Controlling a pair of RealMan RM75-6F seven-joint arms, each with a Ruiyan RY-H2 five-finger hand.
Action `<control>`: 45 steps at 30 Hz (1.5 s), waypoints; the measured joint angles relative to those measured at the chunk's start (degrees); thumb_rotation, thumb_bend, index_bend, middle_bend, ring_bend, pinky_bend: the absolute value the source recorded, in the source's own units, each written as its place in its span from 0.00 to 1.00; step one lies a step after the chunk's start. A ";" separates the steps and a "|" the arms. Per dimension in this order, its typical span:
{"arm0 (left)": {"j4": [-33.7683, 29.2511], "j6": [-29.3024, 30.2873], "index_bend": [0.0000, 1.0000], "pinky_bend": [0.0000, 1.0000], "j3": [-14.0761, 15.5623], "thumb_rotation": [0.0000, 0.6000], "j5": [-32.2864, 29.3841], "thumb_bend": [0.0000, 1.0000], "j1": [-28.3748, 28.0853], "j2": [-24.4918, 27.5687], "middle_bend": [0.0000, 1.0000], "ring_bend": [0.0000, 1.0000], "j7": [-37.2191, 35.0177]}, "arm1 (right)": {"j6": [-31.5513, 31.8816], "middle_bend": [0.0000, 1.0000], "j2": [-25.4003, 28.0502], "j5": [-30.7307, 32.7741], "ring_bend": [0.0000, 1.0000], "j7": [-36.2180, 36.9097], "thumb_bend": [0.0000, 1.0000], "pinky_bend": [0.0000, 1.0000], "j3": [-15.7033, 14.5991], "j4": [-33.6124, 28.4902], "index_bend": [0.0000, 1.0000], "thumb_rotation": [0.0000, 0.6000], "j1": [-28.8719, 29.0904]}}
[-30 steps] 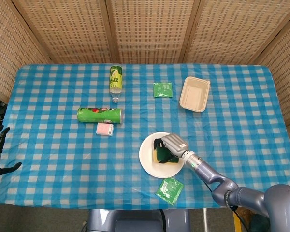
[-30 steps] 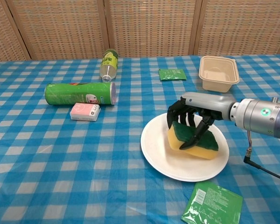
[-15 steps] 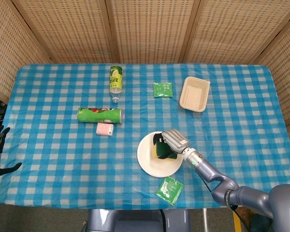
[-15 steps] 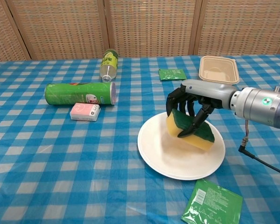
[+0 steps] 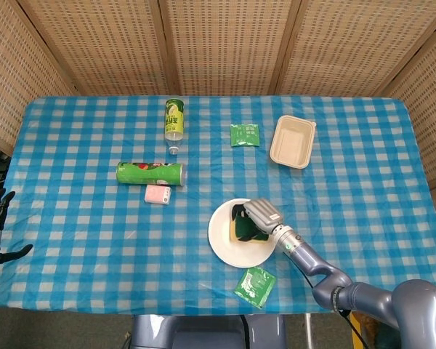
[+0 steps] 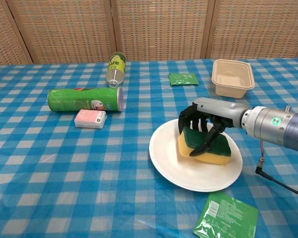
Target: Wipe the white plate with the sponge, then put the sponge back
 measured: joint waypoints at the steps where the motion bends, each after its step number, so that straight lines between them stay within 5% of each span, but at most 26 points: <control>1: -0.01 0.00 0.00 0.00 0.00 1.00 0.00 0.00 0.00 0.01 0.00 0.00 -0.01 | 0.14 0.63 -0.07 -0.07 0.54 0.17 0.50 0.59 -0.01 0.02 0.57 1.00 -0.06; 18: -0.36 0.32 0.00 0.00 0.30 1.00 0.77 0.00 0.13 0.14 0.00 0.00 -0.12 | 8.17 0.63 2.87 -1.56 0.54 5.91 0.50 0.58 2.51 -6.74 0.57 1.00 -2.47; 45: -0.29 0.19 0.00 0.00 0.24 1.00 0.57 0.00 0.11 0.16 0.00 0.00 -0.23 | 6.83 0.63 -2.75 -4.17 0.54 12.70 0.50 0.58 -2.14 4.51 0.57 1.00 -4.19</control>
